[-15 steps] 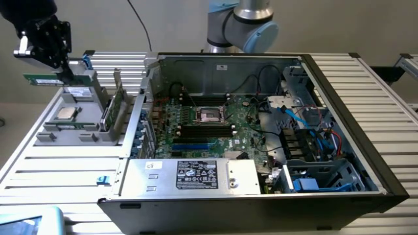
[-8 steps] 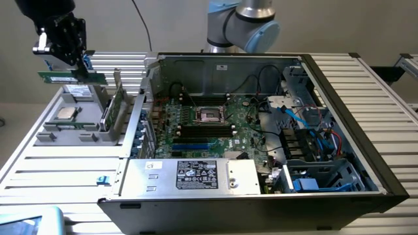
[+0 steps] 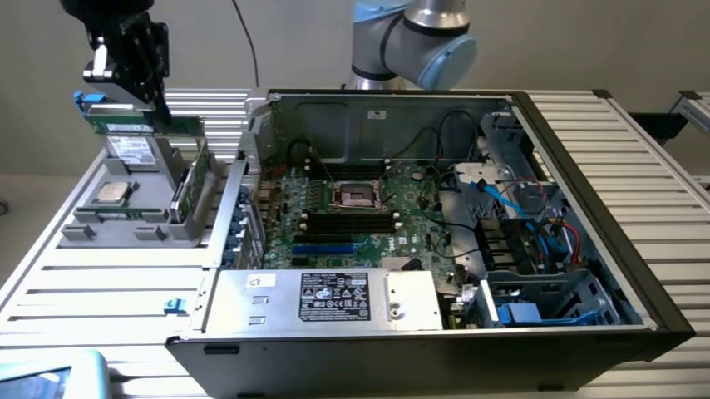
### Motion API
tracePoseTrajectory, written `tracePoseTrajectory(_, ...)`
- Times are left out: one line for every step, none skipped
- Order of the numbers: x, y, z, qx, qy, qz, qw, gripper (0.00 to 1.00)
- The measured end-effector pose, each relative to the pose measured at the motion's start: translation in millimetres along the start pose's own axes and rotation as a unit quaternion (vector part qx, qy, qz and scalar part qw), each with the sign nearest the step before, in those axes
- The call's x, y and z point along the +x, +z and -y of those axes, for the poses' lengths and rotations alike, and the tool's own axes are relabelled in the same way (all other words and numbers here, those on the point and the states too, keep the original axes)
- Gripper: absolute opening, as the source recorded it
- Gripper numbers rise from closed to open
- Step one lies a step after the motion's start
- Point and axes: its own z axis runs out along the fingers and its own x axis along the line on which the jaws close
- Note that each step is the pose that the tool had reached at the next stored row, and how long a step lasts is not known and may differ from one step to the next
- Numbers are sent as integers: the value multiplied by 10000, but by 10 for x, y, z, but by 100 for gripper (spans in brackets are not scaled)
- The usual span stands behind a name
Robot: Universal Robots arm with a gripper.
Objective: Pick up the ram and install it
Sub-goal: 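Pick up the ram and move it above insertion slot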
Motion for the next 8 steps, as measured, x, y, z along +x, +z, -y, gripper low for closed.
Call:
tracePoseTrajectory(-2,-14,40,-1,0,-1,10000,13)
tracePoseTrajectory(-4,-25,84,-1,0,-1,10000,13)
tracePoseTrajectory(-7,-34,132,0,0,-1,10000,13)
tracePoseTrajectory(-9,-40,175,-1,0,-1,10000,13)
tracePoseTrajectory(-12,-46,220,0,0,0,10000,13)
tracePoseTrajectory(-14,-50,265,0,0,-1,10000,13)
tracePoseTrajectory(-16,-53,310,0,0,0,10000,13)
tracePoseTrajectory(-19,-55,359,0,0,-1,10000,13)
